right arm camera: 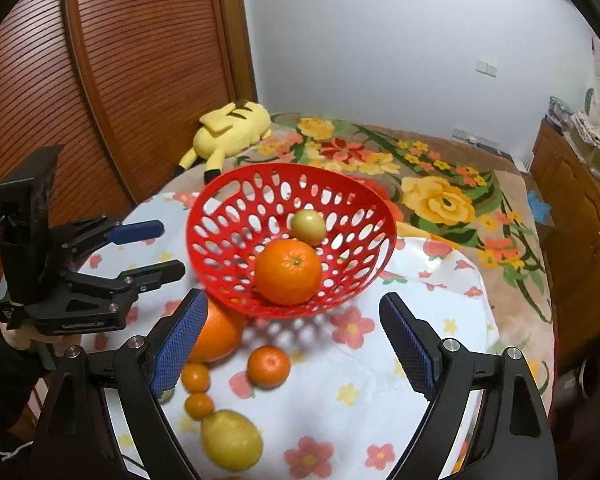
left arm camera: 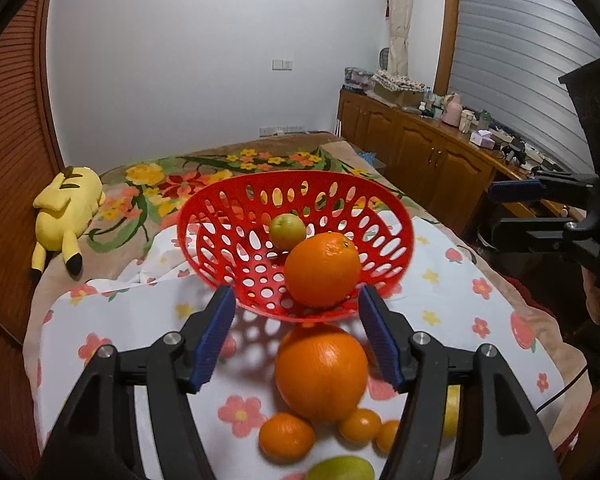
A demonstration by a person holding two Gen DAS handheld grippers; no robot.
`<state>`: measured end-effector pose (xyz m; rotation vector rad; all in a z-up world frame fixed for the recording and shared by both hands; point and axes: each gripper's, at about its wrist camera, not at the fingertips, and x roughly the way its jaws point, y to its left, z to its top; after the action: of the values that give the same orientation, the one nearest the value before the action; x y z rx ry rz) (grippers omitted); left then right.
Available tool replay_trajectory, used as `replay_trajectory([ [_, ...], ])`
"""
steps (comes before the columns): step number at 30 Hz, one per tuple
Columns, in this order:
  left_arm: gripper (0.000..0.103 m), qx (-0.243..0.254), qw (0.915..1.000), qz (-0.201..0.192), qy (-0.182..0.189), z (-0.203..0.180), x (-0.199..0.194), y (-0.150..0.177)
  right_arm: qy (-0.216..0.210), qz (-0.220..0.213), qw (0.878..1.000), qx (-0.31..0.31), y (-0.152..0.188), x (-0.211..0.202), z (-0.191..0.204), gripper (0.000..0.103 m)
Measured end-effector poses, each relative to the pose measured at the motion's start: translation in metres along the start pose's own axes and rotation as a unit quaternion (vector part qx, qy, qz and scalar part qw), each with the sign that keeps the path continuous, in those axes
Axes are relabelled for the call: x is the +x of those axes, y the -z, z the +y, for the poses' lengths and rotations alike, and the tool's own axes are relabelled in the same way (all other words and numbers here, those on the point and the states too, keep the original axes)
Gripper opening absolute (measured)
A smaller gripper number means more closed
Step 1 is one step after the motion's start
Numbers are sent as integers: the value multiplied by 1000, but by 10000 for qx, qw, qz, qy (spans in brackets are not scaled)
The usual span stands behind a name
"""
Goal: Organize fruits
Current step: 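Withdraw both grippers from the basket back toward the loose fruit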
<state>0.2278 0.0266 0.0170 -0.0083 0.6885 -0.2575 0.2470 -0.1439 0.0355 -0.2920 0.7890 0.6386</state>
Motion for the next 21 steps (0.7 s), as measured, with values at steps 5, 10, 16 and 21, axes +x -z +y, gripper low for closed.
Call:
replay_trajectory([
  [5,69,-4,9999,-129,19,-7,-23,15,33,-152,9999,41,19,-22,14,89],
  [10,69,20,9998,-171,59,-15,-41,35,35,-251,9995,163,46,-37,25,89],
  [16,70,73,9998,-189,62,-28,-57,51,40,-306,9988,381,80,-48,31,89],
  [21,72,67,9997,-221,64,-33,-67,62,121,-295,9984,457,103,-53,35,89],
])
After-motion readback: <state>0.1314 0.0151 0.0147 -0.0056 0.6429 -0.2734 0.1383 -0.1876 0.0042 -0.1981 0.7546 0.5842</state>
